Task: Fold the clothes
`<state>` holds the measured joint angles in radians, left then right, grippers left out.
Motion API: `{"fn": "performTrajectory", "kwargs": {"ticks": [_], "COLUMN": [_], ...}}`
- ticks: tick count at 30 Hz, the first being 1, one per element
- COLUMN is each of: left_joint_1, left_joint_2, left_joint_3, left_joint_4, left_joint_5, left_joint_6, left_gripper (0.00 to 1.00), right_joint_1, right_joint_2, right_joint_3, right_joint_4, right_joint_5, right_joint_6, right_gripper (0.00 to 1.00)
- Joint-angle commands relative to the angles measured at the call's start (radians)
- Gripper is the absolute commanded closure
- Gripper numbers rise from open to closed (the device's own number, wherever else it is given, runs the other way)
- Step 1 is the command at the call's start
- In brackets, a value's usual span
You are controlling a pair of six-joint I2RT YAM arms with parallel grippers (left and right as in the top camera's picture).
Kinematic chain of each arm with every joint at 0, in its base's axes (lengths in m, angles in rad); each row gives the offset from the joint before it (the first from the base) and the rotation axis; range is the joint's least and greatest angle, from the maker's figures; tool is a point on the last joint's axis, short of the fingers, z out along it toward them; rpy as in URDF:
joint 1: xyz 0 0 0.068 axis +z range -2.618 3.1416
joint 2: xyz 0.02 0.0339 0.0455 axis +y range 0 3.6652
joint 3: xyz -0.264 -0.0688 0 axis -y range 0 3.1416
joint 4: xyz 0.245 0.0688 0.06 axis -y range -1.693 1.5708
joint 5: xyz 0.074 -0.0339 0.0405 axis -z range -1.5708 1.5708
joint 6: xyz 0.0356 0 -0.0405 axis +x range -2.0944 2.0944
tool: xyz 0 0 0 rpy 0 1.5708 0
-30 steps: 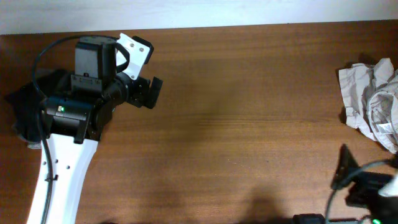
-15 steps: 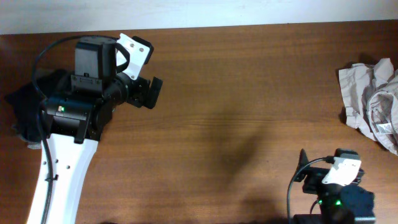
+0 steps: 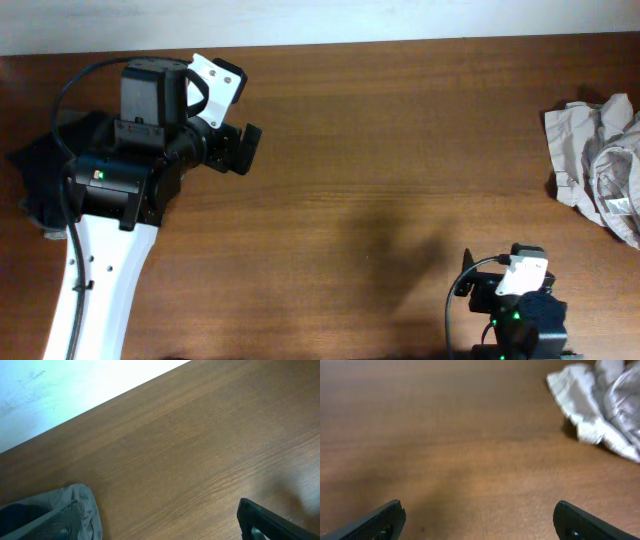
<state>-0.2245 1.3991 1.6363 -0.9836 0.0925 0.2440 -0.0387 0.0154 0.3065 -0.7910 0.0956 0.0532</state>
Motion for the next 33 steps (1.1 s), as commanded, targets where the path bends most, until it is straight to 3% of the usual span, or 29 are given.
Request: {"fn": "performTrajectory", "kwargs": {"ticks": [1,9,33], "left_joint_1": [-0.002,-0.002,-0.002], "left_joint_2": [0.002,0.002,0.002], "left_joint_3": [-0.005,-0.005,-0.005], "left_joint_4": [0.002,0.002,0.001], "left_joint_5": [-0.004,-0.004,-0.005], "left_joint_6": [0.016,0.016,0.016], "left_gripper": [0.01,0.01,0.01], "right_joint_1": [-0.008,-0.008,-0.008], "right_joint_2": [-0.011,-0.01,-0.008], "right_joint_3": [-0.041,-0.139,-0.139], "right_joint_4": [0.009,0.021,0.024], "right_joint_5": [-0.023,-0.043,-0.043], "right_joint_6": [0.007,0.006,0.006], "right_gripper": [0.01,0.01,0.01]}}
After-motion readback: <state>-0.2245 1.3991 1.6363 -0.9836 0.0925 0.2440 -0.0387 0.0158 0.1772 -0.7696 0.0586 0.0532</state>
